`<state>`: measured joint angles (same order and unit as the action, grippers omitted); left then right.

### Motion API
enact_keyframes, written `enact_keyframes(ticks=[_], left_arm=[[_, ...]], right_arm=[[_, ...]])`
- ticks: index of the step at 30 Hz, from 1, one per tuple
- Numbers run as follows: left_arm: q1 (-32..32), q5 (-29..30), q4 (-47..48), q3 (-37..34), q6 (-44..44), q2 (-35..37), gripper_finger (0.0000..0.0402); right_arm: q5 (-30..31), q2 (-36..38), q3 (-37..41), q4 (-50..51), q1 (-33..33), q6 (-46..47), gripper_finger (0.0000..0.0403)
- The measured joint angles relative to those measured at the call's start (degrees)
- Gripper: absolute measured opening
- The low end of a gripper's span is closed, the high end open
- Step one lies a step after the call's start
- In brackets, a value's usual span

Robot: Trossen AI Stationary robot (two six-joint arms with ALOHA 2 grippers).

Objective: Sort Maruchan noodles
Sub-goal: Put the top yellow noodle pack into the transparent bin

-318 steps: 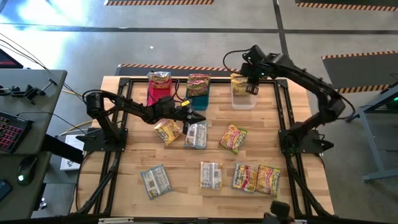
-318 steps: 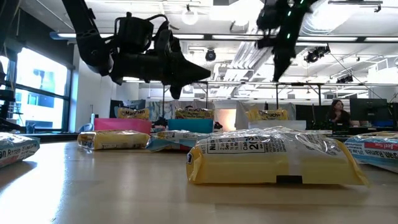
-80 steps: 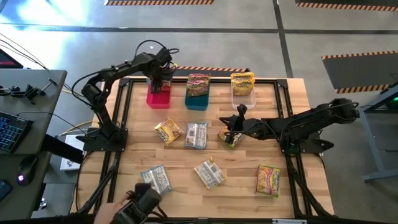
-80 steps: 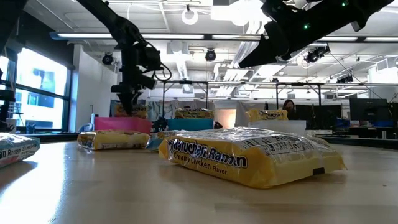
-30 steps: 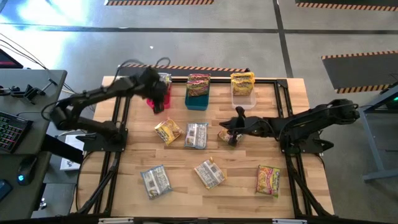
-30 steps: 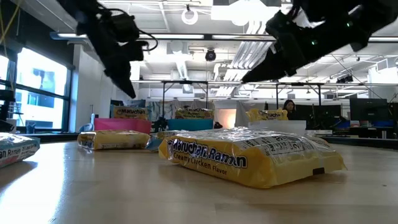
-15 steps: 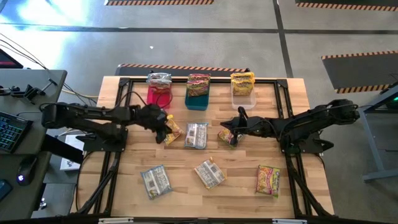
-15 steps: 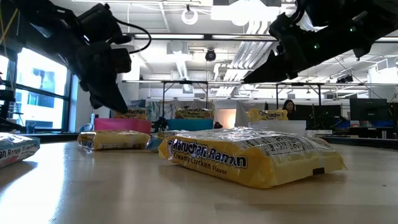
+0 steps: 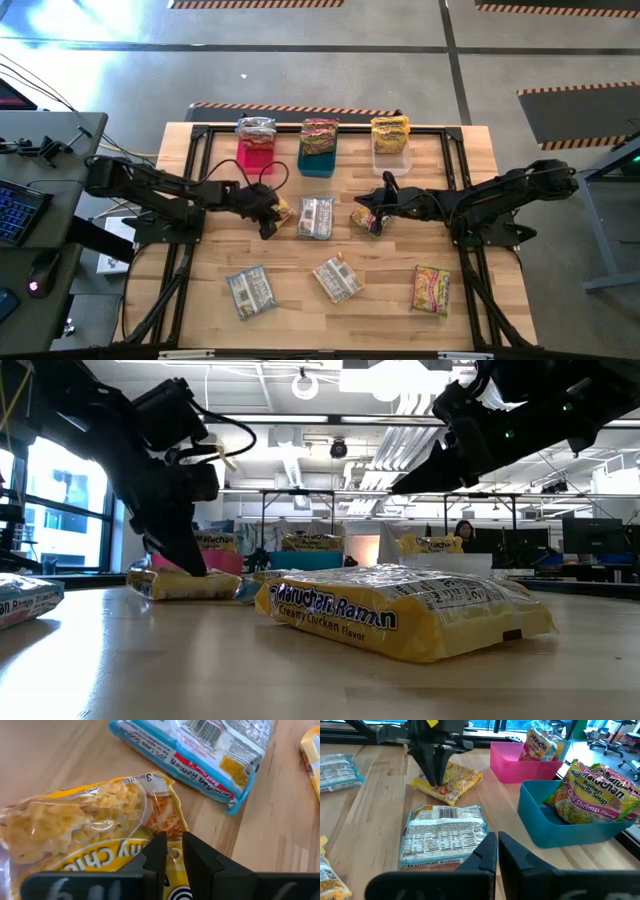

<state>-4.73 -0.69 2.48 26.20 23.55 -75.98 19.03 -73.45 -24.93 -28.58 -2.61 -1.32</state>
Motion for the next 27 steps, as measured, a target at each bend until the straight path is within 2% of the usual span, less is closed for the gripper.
enact_keyframes(ticks=[5, 9, 14, 21, 27], left_arm=[[1.00, -0.29, 2.95, 0.15, -0.11, 0.78, 0.0043], [2.39, -0.34, 16.19, 2.74, -0.13, 4.10, 0.0028], [3.95, 3.37, 32.22, 5.45, 1.96, 9.25, 0.0007], [4.40, 2.81, 40.42, 5.46, 20.92, 14.51, 0.0008], [7.83, -0.74, 41.42, 5.46, 33.12, 15.01, 0.0047]], right_arm=[[0.02, 0.02, -0.02, 0.04, 0.00, -0.09, 0.0000], [0.03, 0.02, -0.02, 0.09, 0.00, -0.16, 0.0000], [0.04, 0.02, -0.04, 0.15, 0.00, -0.19, 0.0000], [0.04, 0.02, -0.04, 0.22, 0.00, -0.20, 0.0000], [-0.22, 0.02, -0.06, 0.50, 0.00, -0.66, 0.0000]])
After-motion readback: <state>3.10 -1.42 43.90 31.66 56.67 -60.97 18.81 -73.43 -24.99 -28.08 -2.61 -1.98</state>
